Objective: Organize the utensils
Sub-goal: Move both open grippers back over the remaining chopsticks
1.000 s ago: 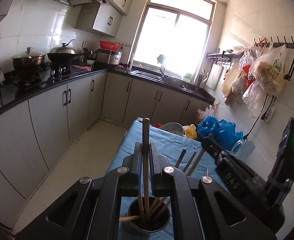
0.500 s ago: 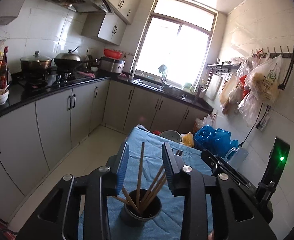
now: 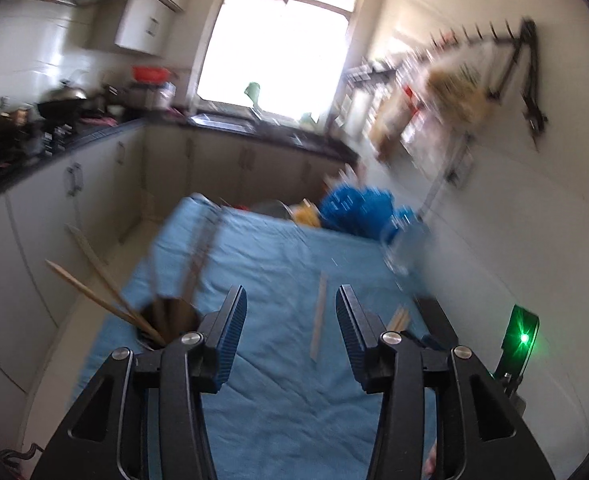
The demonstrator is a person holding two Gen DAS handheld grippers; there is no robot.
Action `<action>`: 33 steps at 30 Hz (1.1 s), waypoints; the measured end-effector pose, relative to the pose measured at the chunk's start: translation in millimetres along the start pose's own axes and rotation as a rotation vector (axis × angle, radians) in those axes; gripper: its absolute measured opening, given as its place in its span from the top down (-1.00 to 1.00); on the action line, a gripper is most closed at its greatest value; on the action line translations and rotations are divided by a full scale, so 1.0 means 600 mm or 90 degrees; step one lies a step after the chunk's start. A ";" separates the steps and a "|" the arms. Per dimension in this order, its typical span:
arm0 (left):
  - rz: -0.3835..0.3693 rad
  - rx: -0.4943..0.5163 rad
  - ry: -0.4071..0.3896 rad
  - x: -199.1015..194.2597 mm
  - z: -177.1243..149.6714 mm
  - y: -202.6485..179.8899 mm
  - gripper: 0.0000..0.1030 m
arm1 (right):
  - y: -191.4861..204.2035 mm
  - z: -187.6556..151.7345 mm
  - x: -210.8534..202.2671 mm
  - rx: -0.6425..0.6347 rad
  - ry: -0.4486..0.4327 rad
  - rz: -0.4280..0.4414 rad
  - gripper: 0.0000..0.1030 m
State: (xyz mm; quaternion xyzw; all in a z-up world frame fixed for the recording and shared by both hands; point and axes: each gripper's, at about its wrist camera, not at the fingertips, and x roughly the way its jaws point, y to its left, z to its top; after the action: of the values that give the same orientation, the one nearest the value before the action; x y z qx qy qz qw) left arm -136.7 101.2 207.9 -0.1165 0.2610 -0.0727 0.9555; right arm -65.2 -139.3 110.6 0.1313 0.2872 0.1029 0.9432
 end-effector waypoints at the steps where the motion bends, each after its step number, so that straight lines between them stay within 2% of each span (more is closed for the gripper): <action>1: -0.008 0.007 0.019 0.017 -0.009 -0.014 0.13 | -0.029 -0.006 -0.006 0.005 0.004 -0.019 -0.08; 7: -0.034 0.031 0.133 0.141 -0.053 -0.078 0.13 | -0.171 -0.018 -0.017 0.065 0.033 -0.087 -0.08; 13: -0.001 0.051 0.212 0.273 -0.087 -0.098 0.13 | -0.245 -0.027 0.023 0.120 0.092 -0.077 -0.08; 15: 0.018 0.062 0.227 0.308 -0.100 -0.095 0.13 | -0.251 -0.027 0.044 0.125 0.110 -0.066 0.01; 20: 0.056 0.062 0.255 0.385 -0.117 -0.076 0.13 | -0.256 -0.004 0.114 0.113 0.145 -0.067 0.09; 24: 0.081 0.085 0.258 0.433 -0.120 -0.071 0.13 | -0.261 0.022 0.173 0.083 0.173 -0.097 0.14; 28: 0.082 0.099 0.274 0.467 -0.128 -0.065 0.13 | -0.261 0.033 0.225 0.032 0.217 -0.162 0.18; 31: 0.078 0.097 0.282 0.479 -0.133 -0.060 0.13 | -0.244 0.048 0.247 -0.011 0.213 -0.196 0.23; 33: 0.072 0.090 0.285 0.484 -0.136 -0.053 0.13 | -0.225 0.059 0.264 -0.029 0.221 -0.192 0.34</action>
State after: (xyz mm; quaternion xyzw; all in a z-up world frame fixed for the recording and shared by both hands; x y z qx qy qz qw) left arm 66.2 -2.7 7.9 -0.0158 0.4664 -0.0611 0.8823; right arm 99.9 -230.9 15.5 0.0455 0.4594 -0.0119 0.8870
